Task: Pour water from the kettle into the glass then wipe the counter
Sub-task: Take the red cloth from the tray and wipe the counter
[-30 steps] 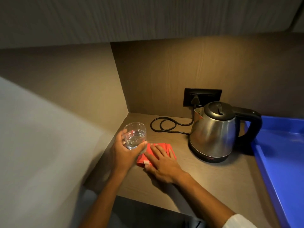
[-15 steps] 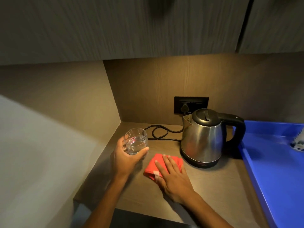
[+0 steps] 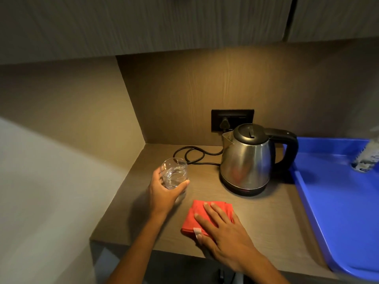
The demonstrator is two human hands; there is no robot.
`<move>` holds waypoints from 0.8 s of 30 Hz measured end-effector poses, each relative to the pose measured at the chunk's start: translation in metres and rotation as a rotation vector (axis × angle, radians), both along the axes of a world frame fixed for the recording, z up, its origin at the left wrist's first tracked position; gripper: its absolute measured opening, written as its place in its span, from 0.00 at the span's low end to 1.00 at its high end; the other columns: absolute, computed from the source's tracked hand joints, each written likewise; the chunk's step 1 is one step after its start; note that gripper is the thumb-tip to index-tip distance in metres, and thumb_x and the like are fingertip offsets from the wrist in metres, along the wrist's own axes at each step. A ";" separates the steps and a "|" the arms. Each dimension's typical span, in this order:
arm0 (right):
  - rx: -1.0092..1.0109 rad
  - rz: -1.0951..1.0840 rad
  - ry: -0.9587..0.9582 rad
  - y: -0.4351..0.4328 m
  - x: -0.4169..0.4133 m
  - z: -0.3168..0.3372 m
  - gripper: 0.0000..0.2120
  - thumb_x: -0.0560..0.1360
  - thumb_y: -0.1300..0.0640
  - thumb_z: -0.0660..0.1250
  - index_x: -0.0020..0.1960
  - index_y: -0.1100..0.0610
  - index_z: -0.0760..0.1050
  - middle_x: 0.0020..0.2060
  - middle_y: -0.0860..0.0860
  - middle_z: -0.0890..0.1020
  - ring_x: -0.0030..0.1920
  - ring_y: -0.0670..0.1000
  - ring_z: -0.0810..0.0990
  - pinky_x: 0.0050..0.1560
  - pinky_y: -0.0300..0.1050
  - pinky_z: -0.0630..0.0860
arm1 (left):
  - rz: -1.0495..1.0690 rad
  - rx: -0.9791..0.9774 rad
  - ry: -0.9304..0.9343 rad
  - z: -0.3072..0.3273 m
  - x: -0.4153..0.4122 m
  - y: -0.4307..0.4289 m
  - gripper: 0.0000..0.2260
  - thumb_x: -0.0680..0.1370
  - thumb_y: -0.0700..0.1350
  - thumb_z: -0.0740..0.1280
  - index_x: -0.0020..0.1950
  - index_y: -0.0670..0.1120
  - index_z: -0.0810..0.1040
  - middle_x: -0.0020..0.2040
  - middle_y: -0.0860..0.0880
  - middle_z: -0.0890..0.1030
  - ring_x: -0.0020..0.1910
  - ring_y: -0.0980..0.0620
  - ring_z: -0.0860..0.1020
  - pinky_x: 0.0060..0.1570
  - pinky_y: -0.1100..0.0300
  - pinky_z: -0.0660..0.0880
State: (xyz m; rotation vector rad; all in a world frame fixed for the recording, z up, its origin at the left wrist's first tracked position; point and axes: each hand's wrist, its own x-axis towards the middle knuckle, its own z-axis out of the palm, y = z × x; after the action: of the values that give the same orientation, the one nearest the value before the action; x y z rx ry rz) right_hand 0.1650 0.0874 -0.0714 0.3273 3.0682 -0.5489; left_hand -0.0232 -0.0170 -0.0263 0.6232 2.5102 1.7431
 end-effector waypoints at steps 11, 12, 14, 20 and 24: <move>0.031 -0.359 0.043 0.033 0.004 0.029 0.33 0.73 0.31 0.58 0.72 0.45 0.58 0.70 0.46 0.70 0.68 0.50 0.63 0.67 0.50 0.58 | -0.023 -0.131 -0.089 -0.024 -0.010 0.020 0.45 0.59 0.58 0.80 0.71 0.51 0.65 0.63 0.46 0.78 0.58 0.47 0.77 0.56 0.46 0.78; 0.011 -0.370 0.013 0.036 0.003 0.029 0.34 0.71 0.30 0.59 0.71 0.44 0.60 0.67 0.46 0.72 0.66 0.51 0.64 0.65 0.50 0.60 | -0.020 -0.132 -0.091 -0.025 -0.010 0.020 0.45 0.59 0.59 0.80 0.71 0.51 0.65 0.63 0.46 0.78 0.58 0.47 0.77 0.56 0.46 0.78; -0.044 -0.402 -0.006 0.039 0.000 0.031 0.32 0.69 0.29 0.62 0.67 0.43 0.65 0.62 0.46 0.74 0.62 0.51 0.65 0.61 0.50 0.61 | -0.028 -0.134 -0.095 -0.025 -0.010 0.022 0.45 0.59 0.58 0.80 0.72 0.51 0.64 0.65 0.45 0.77 0.60 0.47 0.76 0.57 0.45 0.77; -0.369 -0.478 0.098 0.035 -0.004 0.039 0.12 0.65 0.42 0.73 0.41 0.46 0.73 0.44 0.44 0.74 0.50 0.48 0.71 0.49 0.48 0.70 | 0.020 -0.158 0.085 -0.009 0.021 0.006 0.49 0.64 0.64 0.75 0.77 0.57 0.51 0.76 0.47 0.61 0.73 0.44 0.60 0.63 0.43 0.67; -0.954 -0.381 0.374 0.041 0.022 0.048 0.08 0.70 0.53 0.74 0.46 0.49 0.76 0.41 0.51 0.84 0.44 0.53 0.81 0.45 0.54 0.78 | -0.329 -0.169 0.066 0.002 0.071 -0.002 0.34 0.66 0.70 0.67 0.69 0.70 0.59 0.63 0.55 0.68 0.61 0.55 0.73 0.54 0.54 0.77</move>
State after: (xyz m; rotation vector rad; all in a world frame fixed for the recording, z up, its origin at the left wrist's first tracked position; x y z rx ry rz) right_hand 0.1873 0.1281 -0.0229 0.8162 2.5821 -2.1434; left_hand 0.0482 -0.0191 -0.0246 1.0253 2.3903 1.4033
